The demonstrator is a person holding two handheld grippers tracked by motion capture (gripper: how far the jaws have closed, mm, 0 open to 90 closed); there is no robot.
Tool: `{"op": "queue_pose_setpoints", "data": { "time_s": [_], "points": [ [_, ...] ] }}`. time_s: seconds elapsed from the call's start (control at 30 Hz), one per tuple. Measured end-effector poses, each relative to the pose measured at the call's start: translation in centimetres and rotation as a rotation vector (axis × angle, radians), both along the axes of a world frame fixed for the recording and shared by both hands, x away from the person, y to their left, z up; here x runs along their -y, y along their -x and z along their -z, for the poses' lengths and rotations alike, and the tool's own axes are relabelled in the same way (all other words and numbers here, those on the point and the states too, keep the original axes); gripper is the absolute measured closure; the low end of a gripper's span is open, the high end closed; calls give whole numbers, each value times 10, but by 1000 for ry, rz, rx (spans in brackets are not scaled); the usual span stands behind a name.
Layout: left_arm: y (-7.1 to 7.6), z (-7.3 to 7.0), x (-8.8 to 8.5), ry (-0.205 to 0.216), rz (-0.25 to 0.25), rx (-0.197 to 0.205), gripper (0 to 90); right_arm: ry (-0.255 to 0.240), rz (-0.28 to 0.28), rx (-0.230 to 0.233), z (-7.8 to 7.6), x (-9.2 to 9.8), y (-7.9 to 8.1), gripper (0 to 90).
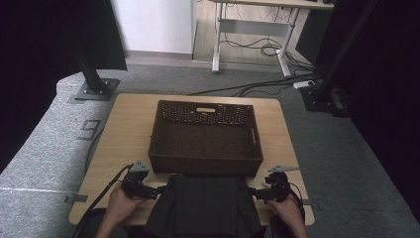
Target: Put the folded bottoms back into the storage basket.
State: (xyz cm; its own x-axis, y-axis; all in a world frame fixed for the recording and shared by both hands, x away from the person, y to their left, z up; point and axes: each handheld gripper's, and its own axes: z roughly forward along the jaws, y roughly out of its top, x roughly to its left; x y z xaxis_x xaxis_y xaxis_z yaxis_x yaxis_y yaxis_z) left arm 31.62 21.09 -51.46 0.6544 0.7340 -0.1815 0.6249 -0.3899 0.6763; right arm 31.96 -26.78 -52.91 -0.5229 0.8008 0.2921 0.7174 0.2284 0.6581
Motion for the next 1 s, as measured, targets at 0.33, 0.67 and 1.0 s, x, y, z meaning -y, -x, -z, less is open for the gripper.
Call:
{"op": "queue_pose_setpoints", "data": {
  "time_s": [0.33,0.67,1.0],
  "points": [
    [14,5,36,28,51,-41,0,15,-70,-46,-8,-35,19,0],
    [12,22,37,-21,43,-118,0,-73,-130,-173,8,-43,19,0],
    [8,22,33,143,166,-234,1,-110,-204,-196,9,-60,18,0]
  ]
}}
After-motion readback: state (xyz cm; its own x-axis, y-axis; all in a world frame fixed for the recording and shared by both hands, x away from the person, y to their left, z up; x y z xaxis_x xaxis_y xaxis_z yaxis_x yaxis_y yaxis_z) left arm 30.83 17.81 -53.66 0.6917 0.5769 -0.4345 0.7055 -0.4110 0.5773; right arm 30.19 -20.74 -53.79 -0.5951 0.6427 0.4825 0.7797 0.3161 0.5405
